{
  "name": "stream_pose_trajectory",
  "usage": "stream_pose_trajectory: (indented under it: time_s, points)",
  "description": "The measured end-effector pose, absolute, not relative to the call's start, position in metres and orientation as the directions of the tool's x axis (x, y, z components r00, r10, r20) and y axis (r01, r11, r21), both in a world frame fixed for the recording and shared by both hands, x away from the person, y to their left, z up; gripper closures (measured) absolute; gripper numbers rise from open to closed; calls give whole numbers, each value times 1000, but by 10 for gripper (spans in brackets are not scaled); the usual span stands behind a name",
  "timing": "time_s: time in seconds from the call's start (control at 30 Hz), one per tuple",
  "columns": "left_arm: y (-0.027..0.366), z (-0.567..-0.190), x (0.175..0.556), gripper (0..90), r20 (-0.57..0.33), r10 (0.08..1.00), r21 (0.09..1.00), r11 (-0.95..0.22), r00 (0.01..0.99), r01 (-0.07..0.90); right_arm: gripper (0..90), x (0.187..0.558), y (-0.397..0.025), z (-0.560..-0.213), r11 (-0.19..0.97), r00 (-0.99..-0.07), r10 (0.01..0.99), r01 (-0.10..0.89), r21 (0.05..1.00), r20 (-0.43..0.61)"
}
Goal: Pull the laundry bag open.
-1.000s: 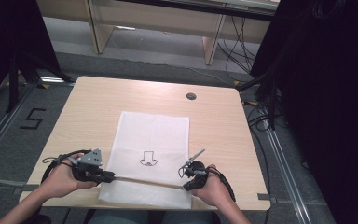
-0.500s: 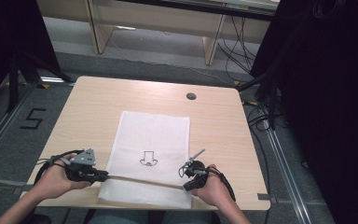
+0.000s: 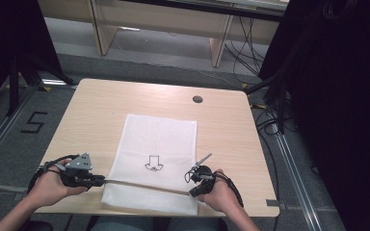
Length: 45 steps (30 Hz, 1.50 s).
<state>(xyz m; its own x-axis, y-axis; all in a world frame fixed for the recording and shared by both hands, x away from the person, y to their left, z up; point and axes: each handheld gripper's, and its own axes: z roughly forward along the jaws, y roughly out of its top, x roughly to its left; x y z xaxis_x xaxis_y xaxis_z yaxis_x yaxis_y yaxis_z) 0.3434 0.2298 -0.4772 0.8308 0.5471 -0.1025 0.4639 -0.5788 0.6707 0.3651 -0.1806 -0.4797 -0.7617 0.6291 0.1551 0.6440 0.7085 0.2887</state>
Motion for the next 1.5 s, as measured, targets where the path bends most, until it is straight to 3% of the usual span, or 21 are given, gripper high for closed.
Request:
stream_pose_trajectory:
  time_s: [0.37, 0.4, 0.43, 0.6, 0.7, 0.87, 0.9, 0.97, 1.0, 1.03, 1.23, 1.43, 1.5]
  points:
    - [226, -483, 342, 821, -41, 547, 605, -653, 836, 456, 900, 365, -181, -480, 710, -763, 628, 642, 289, 153]
    - [228, -481, 343, 820, -14, 508, 573, -702, 861, 423, 900, 365, -181, -480, 710, -763, 628, 642, 288, 153]
    - [225, -486, 341, 821, -52, 547, 598, -653, 835, 465, 900, 365, -181, -480, 710, -763, 628, 642, 290, 153]
    - [228, -486, 344, 820, -21, 510, 562, -705, 860, 432, 900, 365, -181, -480, 711, -765, 626, 640, 290, 154]
    - [226, -489, 342, 820, -62, 551, 591, -652, 832, 476, 900, 364, -180, -480, 711, -764, 627, 640, 289, 152]
    - [229, -488, 344, 818, -45, 519, 566, -691, 853, 450, 900, 363, -180, -479, 702, -755, 637, 652, 288, 157]
    - [226, -489, 342, 818, -74, 554, 594, -644, 829, 483, 900, 363, -180, -479, 705, -756, 636, 651, 281, 157]
    - [226, -489, 341, 817, -81, 559, 597, -635, 825, 490, 900, 362, -179, -479, 696, -746, 645, 662, 278, 163]
    - [230, -487, 344, 816, -58, 520, 570, -684, 852, 456, 900, 361, -179, -479, 694, -746, 646, 662, 282, 160]
    - [228, -488, 343, 814, -78, 552, 597, -641, 830, 483, 900, 361, -180, -479, 693, -745, 647, 663, 285, 161]
    - [227, -478, 346, 628, -160, 625, 755, -421, 764, 503, 900, 362, -180, -479, 694, -748, 642, 661, 285, 168]
    - [221, -474, 350, 483, -168, 671, 827, -302, 722, 473, 893, 366, -184, -480, 711, -771, 613, 634, 306, 172]
    - [218, -475, 351, 449, -172, 678, 834, -286, 715, 472, 846, 363, -184, -478, 679, -739, 643, 672, 294, 204]
